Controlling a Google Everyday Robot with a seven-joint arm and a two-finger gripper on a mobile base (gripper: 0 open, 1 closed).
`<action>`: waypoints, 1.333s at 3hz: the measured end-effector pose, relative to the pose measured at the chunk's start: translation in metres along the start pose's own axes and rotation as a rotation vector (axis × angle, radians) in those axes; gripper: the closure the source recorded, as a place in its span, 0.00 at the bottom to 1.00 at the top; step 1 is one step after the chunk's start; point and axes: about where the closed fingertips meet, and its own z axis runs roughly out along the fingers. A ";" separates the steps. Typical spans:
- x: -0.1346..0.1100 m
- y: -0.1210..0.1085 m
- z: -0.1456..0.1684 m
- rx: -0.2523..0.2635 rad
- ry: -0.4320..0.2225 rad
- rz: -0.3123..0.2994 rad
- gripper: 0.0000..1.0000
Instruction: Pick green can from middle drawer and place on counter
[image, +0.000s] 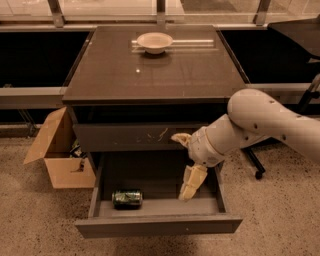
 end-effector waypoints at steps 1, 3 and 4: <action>0.014 -0.006 0.035 -0.010 -0.013 0.034 0.00; 0.035 -0.018 0.101 -0.071 -0.054 0.101 0.00; 0.035 -0.018 0.101 -0.071 -0.054 0.101 0.00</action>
Offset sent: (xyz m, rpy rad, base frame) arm 0.0318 0.0343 -0.1084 0.0546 0.1223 -0.0574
